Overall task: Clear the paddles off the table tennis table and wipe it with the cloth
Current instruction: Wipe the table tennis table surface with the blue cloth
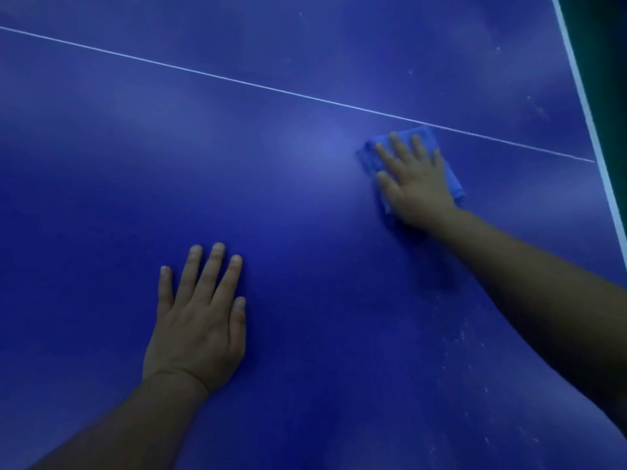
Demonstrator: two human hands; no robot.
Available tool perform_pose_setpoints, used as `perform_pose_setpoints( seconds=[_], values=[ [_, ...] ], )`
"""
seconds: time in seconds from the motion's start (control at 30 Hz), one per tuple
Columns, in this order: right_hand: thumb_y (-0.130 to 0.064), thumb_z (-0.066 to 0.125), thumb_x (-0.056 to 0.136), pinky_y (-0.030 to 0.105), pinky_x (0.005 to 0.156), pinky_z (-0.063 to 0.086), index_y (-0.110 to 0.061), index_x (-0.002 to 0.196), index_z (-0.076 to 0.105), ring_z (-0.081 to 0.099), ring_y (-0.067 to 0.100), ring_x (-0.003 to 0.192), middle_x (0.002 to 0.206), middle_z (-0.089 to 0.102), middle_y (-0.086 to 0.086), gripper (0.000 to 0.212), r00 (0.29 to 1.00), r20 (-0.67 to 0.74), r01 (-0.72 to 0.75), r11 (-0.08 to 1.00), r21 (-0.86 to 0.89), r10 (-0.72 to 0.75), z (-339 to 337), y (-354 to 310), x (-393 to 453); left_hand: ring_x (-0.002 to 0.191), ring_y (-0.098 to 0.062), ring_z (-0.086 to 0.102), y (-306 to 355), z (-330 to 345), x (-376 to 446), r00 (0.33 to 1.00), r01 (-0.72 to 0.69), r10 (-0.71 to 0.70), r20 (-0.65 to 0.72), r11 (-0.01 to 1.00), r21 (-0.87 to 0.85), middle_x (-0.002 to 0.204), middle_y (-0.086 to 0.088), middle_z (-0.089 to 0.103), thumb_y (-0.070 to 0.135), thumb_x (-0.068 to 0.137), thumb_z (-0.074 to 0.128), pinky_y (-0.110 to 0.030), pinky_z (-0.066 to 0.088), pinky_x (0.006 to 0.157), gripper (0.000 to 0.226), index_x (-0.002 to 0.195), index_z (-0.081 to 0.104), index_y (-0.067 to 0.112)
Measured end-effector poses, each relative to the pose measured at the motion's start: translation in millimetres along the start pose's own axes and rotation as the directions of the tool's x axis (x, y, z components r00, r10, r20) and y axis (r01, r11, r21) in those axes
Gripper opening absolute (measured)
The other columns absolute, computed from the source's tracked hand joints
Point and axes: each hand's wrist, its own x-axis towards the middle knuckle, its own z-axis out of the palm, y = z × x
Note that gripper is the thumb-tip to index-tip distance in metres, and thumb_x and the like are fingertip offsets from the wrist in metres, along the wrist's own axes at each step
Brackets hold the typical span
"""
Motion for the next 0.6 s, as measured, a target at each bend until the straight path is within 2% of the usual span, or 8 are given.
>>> perform_pose_setpoints(
  seconds=[0.07,0.13,0.2,0.23,0.3,0.37,0.47,0.6],
  values=[
    [-0.050,0.030,0.096,0.067,0.114,0.018,-0.028,0.153,0.039,0.025,0.042,0.149,0.161,0.033,0.008,0.062,0.921,-0.001,0.390,0.920,-0.052,-0.390,11.0,-35.4,-41.9,0.154,-0.028,0.013,-0.7,1.2,-0.1,1.000,-0.007,0.007,-0.003,1.000,-0.007,0.164,-0.006,0.025,0.039,0.099,0.023,-0.058,0.007,0.122,0.062,0.153,0.037,0.014],
    [-0.048,0.036,0.100,0.067,0.116,0.014,-0.032,0.150,0.042,0.022,0.042,0.150,0.162,0.033,0.004,0.052,0.630,0.081,0.776,0.629,-0.032,-0.773,26.9,-55.2,-111.2,0.153,-0.029,0.015,-2.0,1.3,0.9,1.000,-0.008,0.008,-0.018,1.000,-0.014,0.163,-0.007,0.027,0.039,0.098,0.025,-0.060,0.008,0.121,0.062,0.152,0.040,0.012],
    [-0.049,0.039,0.102,0.065,0.119,0.007,-0.036,0.152,0.039,0.015,0.038,0.153,0.164,0.028,0.000,0.051,0.406,0.141,0.909,0.415,0.036,-0.903,26.1,-36.6,-139.2,0.153,-0.029,0.015,-2.2,2.0,0.9,1.000,-0.014,0.013,-0.017,1.000,-0.011,0.163,-0.007,0.027,0.039,0.098,0.025,-0.060,0.008,0.121,0.062,0.152,0.040,0.012],
    [-0.049,0.039,0.103,0.063,0.119,0.006,-0.035,0.152,0.039,0.015,0.038,0.153,0.164,0.028,0.000,0.052,0.399,0.150,0.913,0.407,0.021,-0.904,20.7,-20.4,-128.8,0.153,-0.028,0.013,-2.5,2.2,0.7,1.000,-0.014,0.014,-0.016,1.000,-0.012,0.164,-0.006,0.025,0.040,0.098,0.025,-0.059,0.007,0.121,0.062,0.153,0.039,0.013],
    [-0.047,0.039,0.100,0.060,0.118,0.011,-0.027,0.152,0.041,0.022,0.040,0.150,0.161,0.034,0.006,0.055,0.652,0.102,0.758,0.648,-0.073,-0.752,13.1,12.9,-76.9,0.154,-0.027,0.011,-3.8,2.2,-0.1,1.000,-0.011,0.011,-0.015,1.000,-0.018,0.164,-0.005,0.023,0.040,0.098,0.025,-0.058,0.006,0.122,0.062,0.154,0.036,0.014],
    [-0.046,0.034,0.099,0.059,0.118,0.016,-0.027,0.154,0.032,0.023,0.039,0.150,0.163,0.029,0.008,0.058,0.960,0.005,0.280,0.959,-0.053,-0.280,-0.8,43.8,-16.1,0.154,-0.026,0.010,-3.3,1.8,0.1,1.000,-0.007,0.007,-0.011,1.000,-0.013,0.165,-0.004,0.022,0.041,0.099,0.023,-0.058,0.005,0.122,0.062,0.154,0.034,0.015],
    [-0.048,0.030,0.105,0.058,0.121,0.008,-0.034,0.159,0.021,0.009,0.029,0.154,0.168,0.014,-0.002,0.057,0.956,-0.031,-0.290,0.954,0.071,0.293,-11.5,63.2,25.5,0.154,-0.025,0.008,-3.0,1.4,0.2,1.000,0.002,-0.002,-0.003,1.000,-0.009,0.165,-0.003,0.021,0.041,0.099,0.021,-0.058,0.005,0.122,0.062,0.155,0.032,0.016],
    [-0.048,0.035,0.101,0.069,0.116,0.013,-0.034,0.156,0.027,0.016,0.036,0.152,0.165,0.025,0.003,0.057,0.998,-0.061,0.000,1.000,0.031,0.002,10.3,13.4,-53.5,0.154,-0.026,0.009,-4.0,0.4,0.2,1.000,0.004,-0.004,0.004,1.000,-0.011,0.165,-0.004,0.022,0.040,0.099,0.021,-0.058,0.005,0.122,0.062,0.155,0.033,0.016]
  ],
)
